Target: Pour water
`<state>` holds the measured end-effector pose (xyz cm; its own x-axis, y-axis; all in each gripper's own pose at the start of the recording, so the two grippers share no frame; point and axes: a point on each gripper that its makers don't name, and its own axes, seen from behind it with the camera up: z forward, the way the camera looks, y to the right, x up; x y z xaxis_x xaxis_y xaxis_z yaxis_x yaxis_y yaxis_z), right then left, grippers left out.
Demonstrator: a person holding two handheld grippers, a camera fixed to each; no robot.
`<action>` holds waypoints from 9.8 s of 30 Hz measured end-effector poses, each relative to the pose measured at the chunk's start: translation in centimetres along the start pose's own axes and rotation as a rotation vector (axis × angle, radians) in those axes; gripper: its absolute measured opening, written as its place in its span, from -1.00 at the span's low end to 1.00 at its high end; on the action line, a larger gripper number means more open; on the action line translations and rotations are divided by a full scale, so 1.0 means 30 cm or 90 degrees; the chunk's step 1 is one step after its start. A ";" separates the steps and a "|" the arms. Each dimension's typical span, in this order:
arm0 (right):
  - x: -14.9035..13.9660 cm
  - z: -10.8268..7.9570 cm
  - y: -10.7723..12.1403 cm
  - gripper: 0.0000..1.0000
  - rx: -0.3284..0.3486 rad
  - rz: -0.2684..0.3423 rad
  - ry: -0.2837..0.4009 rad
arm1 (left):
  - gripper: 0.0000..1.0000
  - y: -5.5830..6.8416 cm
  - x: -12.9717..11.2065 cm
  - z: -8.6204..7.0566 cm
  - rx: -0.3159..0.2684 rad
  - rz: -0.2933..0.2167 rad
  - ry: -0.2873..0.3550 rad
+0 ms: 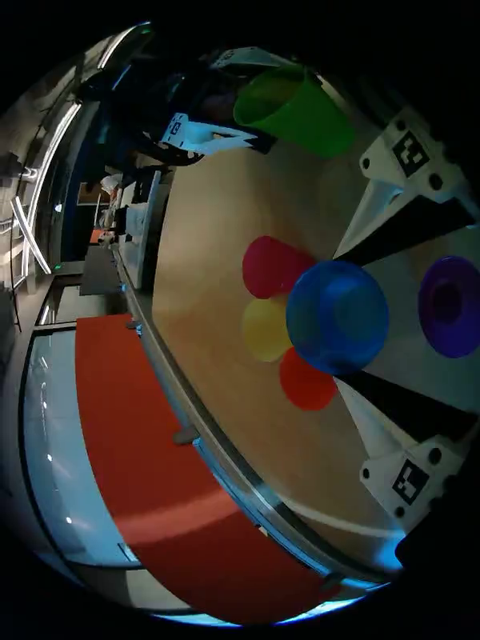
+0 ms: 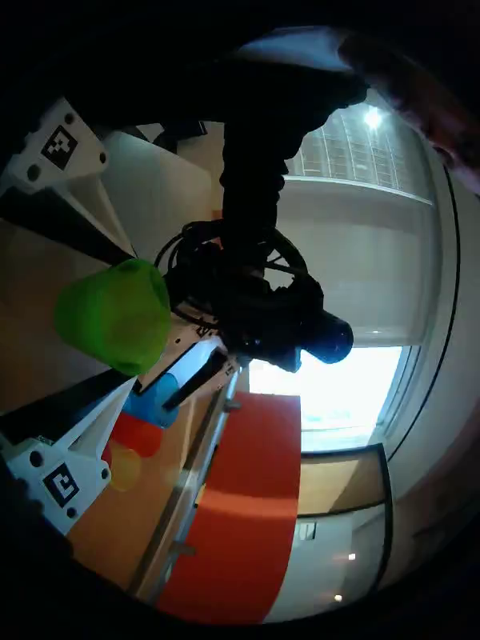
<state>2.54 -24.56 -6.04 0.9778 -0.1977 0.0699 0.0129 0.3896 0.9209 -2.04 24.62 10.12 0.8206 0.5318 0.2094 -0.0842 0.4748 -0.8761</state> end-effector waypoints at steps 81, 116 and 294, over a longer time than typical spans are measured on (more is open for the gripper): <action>0.078 0.018 -0.023 0.84 -0.016 -0.034 0.011 | 0.72 -0.044 0.443 -0.433 0.101 -0.042 0.329; 0.055 0.100 -0.037 0.84 0.016 -0.037 -0.012 | 0.72 -0.033 0.391 -0.576 0.121 -0.019 0.322; 0.125 0.328 -0.080 0.81 0.100 -0.031 0.008 | 0.72 0.112 0.334 -0.737 0.275 0.298 0.271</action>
<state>4.11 -35.07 -4.21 0.9793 -0.2015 0.0194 0.0289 0.2343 0.9717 18.40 16.04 -0.33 0.7841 0.4710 -0.4041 -0.6189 0.5446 -0.5661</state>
